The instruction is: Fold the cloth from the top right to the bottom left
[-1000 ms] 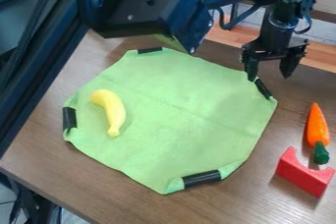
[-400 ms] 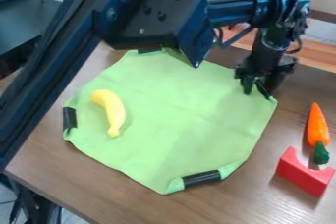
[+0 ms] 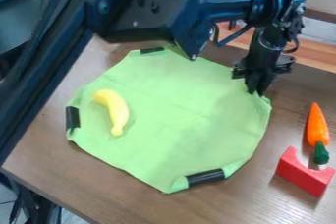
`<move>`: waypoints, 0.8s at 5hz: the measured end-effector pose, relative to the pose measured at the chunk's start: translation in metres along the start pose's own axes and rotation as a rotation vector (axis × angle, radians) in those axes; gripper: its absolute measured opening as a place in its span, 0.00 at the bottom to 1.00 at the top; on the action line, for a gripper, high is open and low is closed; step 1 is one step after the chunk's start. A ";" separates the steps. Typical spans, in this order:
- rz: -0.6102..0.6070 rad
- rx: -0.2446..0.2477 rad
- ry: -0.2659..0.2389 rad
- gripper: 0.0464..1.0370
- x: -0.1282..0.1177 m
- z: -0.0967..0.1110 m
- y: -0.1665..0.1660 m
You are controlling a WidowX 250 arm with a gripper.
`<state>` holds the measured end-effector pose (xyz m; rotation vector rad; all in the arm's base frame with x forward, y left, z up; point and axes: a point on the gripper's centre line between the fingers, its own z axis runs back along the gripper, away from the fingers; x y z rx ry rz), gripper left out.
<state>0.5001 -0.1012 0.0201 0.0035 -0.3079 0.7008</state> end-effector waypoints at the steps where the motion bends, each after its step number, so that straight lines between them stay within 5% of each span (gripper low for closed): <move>1: 0.020 -0.048 0.022 0.03 0.004 0.016 0.004; 2: 0.059 -0.149 0.010 0.01 0.021 0.061 0.012; 3: 0.097 -0.201 -0.015 0.01 0.036 0.091 0.041; 4: 0.055 -0.196 -0.019 0.01 0.031 0.090 0.085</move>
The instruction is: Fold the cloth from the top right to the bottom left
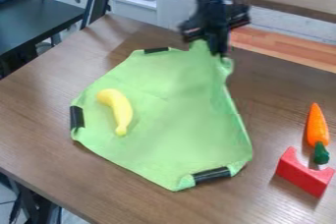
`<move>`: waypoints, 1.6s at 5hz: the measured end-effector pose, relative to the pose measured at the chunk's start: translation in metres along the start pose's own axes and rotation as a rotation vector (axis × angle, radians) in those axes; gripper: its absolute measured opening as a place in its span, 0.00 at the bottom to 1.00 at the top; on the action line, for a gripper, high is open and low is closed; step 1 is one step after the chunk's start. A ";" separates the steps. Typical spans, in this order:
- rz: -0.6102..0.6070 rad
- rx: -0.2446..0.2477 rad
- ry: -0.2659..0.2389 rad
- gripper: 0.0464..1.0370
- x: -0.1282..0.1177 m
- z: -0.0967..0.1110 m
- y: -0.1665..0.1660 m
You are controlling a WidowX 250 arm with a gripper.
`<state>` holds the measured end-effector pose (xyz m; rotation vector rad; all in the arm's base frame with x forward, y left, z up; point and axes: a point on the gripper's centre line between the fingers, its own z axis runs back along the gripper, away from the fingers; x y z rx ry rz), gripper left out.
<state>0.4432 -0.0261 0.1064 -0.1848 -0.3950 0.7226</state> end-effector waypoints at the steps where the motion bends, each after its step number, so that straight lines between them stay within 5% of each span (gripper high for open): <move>1: 0.006 0.054 0.026 0.01 0.011 -0.004 0.058; 2: -0.008 0.058 0.070 0.01 0.010 0.001 0.094; 3: -0.022 0.044 0.027 0.01 0.028 0.029 0.123; 5: 0.031 0.078 0.047 0.01 0.033 0.045 0.175; 6: 0.119 0.147 0.067 0.02 0.032 0.050 0.192; 7: 0.234 0.297 0.065 0.15 0.028 0.056 0.207; 8: 0.181 0.391 0.076 0.40 0.029 0.053 0.207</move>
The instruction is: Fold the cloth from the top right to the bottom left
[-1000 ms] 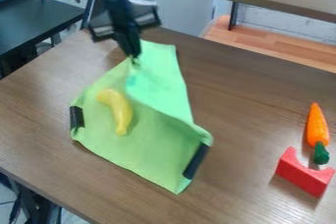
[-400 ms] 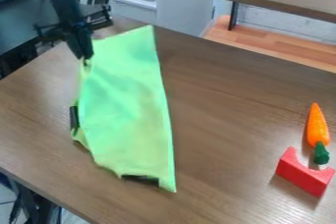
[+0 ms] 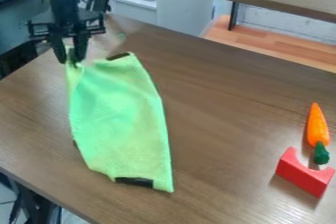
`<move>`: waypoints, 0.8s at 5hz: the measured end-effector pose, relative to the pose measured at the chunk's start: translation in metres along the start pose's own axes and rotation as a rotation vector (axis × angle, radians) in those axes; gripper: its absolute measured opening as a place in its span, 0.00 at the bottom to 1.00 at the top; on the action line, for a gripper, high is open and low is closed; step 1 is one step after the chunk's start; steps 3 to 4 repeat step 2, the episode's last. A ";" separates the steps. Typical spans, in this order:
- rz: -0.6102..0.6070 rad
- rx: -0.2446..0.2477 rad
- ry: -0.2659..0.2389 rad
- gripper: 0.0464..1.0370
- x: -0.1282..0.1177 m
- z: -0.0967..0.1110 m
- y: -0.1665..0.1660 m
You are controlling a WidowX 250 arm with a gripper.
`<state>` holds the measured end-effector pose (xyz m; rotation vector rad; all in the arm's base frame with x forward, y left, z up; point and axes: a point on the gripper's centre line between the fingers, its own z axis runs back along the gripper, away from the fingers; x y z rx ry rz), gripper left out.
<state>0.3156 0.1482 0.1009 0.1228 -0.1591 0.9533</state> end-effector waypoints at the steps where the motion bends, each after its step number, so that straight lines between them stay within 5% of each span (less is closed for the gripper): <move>1: -0.048 -0.007 -0.032 0.77 0.005 -0.002 -0.003; 2: -0.097 -0.018 -0.041 0.96 0.002 0.008 -0.015; 4: -0.097 -0.018 -0.041 0.96 0.002 0.008 -0.015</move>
